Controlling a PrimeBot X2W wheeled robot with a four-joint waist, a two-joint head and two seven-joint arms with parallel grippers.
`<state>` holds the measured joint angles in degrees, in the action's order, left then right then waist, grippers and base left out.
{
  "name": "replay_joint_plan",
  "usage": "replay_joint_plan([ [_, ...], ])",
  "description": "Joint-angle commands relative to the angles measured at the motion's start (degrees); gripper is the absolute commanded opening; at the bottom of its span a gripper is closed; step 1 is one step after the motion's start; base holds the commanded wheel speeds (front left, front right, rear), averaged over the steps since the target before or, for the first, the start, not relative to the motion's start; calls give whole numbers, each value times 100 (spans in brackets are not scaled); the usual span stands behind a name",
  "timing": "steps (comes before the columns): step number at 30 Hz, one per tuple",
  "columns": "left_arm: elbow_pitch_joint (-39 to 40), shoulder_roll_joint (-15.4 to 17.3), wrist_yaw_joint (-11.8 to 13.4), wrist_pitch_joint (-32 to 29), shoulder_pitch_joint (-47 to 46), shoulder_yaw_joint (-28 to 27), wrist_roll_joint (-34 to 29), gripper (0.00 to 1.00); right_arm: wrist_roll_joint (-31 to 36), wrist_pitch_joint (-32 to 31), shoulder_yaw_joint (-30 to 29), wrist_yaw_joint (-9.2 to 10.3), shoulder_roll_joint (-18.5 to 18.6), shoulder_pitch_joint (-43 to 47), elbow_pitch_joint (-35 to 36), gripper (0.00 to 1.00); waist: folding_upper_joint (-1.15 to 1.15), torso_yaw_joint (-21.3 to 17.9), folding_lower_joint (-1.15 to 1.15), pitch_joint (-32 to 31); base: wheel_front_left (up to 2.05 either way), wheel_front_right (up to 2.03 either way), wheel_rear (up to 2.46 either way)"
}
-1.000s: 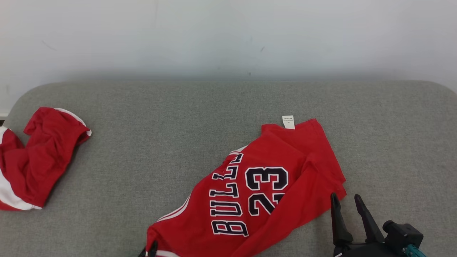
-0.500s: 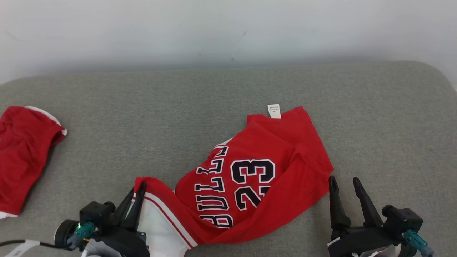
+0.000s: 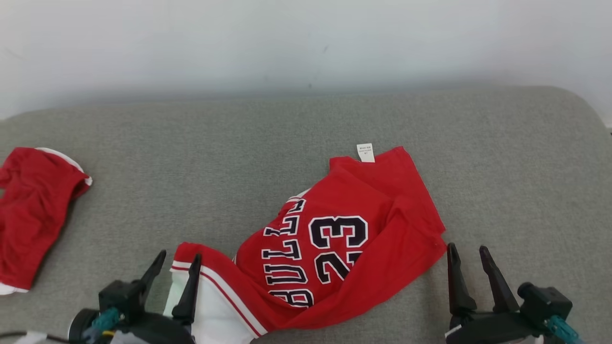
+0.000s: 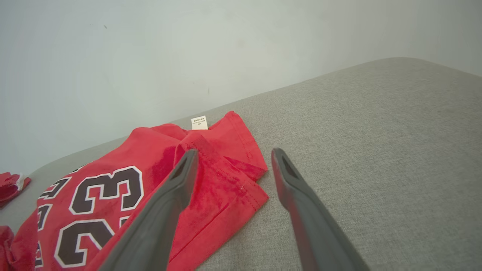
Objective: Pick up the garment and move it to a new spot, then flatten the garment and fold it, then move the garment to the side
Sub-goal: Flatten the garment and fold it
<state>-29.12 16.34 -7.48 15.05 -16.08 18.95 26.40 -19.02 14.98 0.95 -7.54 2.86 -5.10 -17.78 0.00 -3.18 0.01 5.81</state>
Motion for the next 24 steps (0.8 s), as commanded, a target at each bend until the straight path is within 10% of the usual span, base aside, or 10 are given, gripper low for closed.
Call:
replay_joint_plan([
  [1,103,-54,51,15,200,-57,-90,100,41,23,-32,11,-1,101,-22,100,0,116,-1,-121,0,0,0],
  [24,849,-453,224,18,1985,-723,-445,100,513,23,-231,11,-2,160,-345,100,0,528,-1,-330,0,0,0],
])
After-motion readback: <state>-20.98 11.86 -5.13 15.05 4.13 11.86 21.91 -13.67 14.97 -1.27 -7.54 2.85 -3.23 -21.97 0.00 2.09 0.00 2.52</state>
